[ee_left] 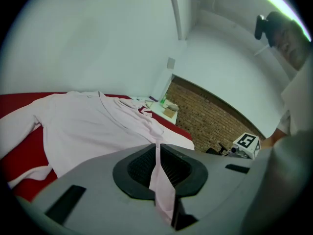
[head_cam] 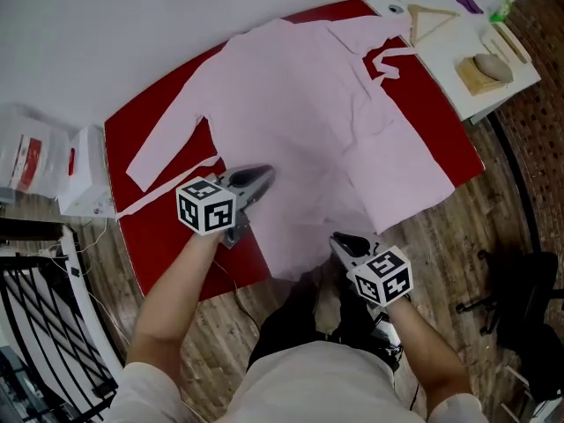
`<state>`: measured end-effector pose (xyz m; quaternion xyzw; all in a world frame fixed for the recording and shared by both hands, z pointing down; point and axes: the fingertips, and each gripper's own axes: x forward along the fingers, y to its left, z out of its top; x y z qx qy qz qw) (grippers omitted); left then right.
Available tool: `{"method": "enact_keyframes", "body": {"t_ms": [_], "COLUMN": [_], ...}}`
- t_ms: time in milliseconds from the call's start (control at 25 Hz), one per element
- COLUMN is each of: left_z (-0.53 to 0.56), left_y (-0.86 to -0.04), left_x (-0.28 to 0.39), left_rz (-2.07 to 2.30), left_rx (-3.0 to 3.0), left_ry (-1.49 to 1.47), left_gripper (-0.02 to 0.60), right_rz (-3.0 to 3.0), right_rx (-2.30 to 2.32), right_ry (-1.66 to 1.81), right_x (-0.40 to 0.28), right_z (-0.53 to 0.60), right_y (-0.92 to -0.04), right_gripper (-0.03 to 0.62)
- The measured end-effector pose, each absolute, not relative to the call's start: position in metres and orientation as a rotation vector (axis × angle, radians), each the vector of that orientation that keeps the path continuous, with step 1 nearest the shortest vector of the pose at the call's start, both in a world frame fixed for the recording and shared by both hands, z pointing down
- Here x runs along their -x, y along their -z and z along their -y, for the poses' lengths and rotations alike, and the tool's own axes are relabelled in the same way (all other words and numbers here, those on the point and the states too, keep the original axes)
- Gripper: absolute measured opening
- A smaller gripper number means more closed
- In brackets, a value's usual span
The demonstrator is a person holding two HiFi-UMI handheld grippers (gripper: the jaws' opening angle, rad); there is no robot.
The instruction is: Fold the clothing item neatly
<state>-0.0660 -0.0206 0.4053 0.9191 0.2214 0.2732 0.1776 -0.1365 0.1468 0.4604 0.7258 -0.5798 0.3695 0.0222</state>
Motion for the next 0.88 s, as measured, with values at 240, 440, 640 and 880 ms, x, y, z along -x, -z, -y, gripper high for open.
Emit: {"method": "enact_keyframes", "body": {"t_ms": [240,440,640,880], "left_z": [0.044,0.055,0.069,0.065], "left_y": [-0.449,-0.475,-0.496,-0.521], "left_x": [0.012,-0.029,-0.065,-0.085], "left_rz": [-0.663,-0.666,-0.627,-0.644], "left_rx": [-2.635,-2.671,-2.714,-2.709], "left_ry": [-0.951,-1.089,-1.221,-1.35], "left_gripper": [0.028,0.104,0.114,0.114], "right_rz": [1.789,1.782,1.778,1.823], "right_rx": [-2.231,-2.131,-1.99,-1.9], "right_ry": [-1.122,-1.071,-1.005,-1.068], "right_x": [0.134,0.139,0.148,0.156], "right_z": [-0.117,-0.098,-0.08,-0.083], "right_y": [-0.481,-0.498,-0.514,-0.523], "right_gripper": [0.096,0.143,0.158,0.058]}}
